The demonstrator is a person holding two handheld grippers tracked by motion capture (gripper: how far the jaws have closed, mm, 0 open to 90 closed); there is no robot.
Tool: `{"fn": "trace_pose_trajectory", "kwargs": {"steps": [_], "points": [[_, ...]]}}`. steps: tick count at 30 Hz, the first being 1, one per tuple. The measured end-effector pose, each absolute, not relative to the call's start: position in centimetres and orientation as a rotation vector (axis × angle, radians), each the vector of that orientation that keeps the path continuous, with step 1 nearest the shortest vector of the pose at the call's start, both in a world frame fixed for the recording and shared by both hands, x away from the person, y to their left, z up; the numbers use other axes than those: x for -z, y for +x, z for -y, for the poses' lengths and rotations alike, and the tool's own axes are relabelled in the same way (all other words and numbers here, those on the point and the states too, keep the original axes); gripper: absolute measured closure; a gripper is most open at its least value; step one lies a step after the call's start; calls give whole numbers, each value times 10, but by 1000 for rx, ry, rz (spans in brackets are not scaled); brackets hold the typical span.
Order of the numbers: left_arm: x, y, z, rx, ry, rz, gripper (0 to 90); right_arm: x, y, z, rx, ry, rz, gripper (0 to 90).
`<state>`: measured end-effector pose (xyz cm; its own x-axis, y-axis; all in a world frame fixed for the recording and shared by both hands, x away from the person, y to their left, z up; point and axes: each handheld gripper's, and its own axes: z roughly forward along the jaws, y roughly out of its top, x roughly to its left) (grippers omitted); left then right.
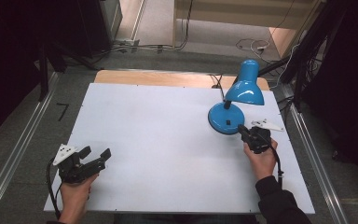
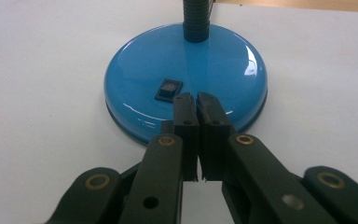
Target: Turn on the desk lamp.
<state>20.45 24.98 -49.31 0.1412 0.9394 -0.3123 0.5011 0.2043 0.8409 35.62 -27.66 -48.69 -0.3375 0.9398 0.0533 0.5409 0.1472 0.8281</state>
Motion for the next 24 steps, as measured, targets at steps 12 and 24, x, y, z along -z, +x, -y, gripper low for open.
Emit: {"fn": "trace_pose_trajectory", "kwargs": {"steps": [12,24], "points": [[494,204,-251,-561,1431,-1502,178,487,372,263,-1104,1401,-1943,876],[494,204,-252,-559,1426,-1507,179,487,382,257,-1110,1409,-1934,877]]}}
